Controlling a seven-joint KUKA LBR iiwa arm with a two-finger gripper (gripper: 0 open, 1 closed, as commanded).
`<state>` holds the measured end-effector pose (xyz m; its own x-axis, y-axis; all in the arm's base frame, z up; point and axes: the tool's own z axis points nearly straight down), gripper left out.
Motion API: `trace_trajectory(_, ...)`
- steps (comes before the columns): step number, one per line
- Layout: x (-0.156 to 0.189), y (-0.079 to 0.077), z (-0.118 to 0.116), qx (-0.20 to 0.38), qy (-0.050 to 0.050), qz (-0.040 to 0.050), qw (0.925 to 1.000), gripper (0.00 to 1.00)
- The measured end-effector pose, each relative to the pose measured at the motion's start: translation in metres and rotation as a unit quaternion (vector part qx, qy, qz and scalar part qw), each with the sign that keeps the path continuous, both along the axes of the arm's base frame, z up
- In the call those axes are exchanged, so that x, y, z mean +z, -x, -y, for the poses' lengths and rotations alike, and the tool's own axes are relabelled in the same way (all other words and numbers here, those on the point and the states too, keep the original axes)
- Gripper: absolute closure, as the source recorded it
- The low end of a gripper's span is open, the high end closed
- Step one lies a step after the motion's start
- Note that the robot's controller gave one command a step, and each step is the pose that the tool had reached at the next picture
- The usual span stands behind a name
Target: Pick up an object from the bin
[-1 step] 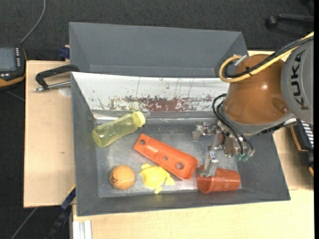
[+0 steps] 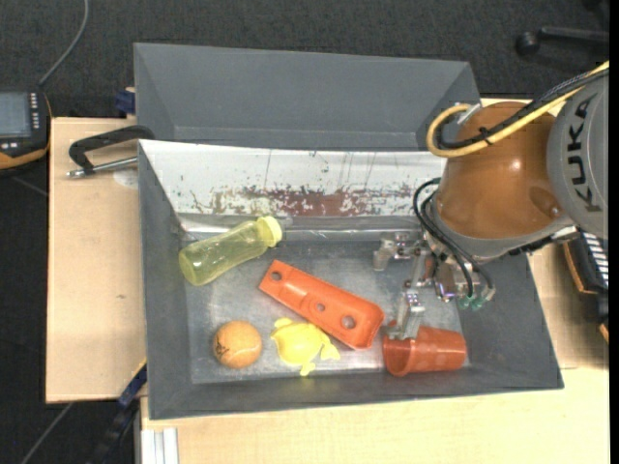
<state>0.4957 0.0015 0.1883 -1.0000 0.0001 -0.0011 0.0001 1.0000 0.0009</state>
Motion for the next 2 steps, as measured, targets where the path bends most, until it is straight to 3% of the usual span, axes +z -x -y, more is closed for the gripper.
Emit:
trace_trajectory(1, -0.041, -0.009, -0.012, 0.03, 0.0, 0.0009, 0.9995, 0.0)
trace_trajectory(2, -0.093, -0.015, -0.043, 0.055, 0.0, 0.0002, 0.9985, 0.0)
